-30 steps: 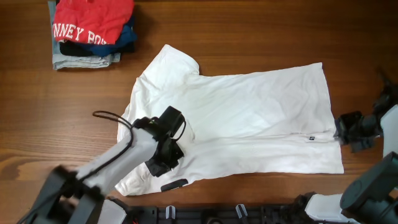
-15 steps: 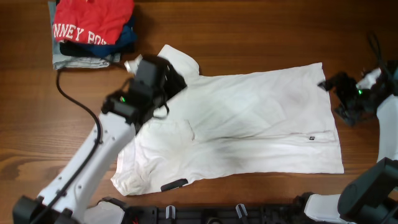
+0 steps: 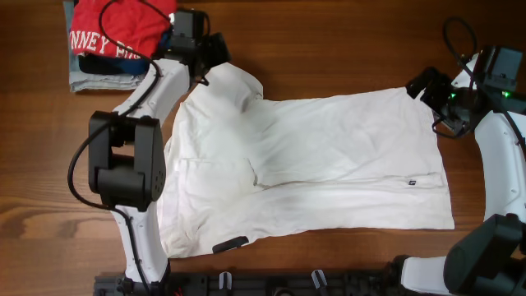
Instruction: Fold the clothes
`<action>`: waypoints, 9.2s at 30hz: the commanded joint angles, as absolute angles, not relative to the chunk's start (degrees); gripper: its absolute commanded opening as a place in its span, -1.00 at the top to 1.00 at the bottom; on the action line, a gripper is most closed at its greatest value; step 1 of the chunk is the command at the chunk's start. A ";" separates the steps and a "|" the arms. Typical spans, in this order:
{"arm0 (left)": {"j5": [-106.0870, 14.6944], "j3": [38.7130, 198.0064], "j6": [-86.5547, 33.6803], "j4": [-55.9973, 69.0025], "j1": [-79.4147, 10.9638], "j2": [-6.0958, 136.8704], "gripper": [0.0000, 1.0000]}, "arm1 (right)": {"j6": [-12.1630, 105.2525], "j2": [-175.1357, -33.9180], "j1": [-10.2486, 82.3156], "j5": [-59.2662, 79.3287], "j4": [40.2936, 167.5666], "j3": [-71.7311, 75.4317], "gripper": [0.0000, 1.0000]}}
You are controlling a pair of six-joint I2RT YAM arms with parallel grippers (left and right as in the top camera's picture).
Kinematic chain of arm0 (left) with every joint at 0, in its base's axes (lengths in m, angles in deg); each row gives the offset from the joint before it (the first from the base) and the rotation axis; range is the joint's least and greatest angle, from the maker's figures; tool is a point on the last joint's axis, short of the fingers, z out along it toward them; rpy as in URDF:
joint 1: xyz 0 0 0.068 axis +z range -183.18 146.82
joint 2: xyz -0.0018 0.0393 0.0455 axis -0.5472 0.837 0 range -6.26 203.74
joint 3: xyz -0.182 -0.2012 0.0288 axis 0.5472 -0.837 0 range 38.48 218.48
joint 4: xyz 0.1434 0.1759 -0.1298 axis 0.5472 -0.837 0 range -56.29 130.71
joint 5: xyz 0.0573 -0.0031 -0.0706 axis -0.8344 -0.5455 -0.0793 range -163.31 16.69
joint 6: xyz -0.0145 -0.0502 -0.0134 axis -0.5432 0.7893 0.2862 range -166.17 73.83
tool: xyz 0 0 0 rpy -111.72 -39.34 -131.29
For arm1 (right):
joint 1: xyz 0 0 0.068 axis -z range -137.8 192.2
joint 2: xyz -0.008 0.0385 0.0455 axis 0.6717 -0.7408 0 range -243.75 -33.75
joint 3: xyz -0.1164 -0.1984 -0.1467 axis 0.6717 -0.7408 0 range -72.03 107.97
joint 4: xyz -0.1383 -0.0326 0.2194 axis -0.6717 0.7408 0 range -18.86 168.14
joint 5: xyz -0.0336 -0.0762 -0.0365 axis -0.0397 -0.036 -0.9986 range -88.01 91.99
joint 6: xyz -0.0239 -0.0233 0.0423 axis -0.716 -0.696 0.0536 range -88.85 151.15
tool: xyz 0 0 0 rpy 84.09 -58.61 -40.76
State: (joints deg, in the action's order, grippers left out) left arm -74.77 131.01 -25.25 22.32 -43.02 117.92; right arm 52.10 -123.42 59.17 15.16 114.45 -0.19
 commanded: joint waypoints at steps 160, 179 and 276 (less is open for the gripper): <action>-65.94 132.09 -30.05 -25.62 -39.72 104.43 0.92 | 62.78 -134.77 61.70 4.14 114.85 4.59 0.92; -73.78 117.51 -19.96 -47.52 -39.72 95.10 0.92 | 66.19 -129.10 69.44 1.15 136.46 4.57 0.92; -69.52 99.17 -15.04 19.50 -45.80 103.36 0.67 | 77.76 -137.59 59.89 9.61 100.71 -28.04 0.91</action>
State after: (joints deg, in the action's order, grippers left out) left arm -58.48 99.32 -11.30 20.46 -46.19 101.96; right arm 77.43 -130.68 60.02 15.00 101.23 -24.39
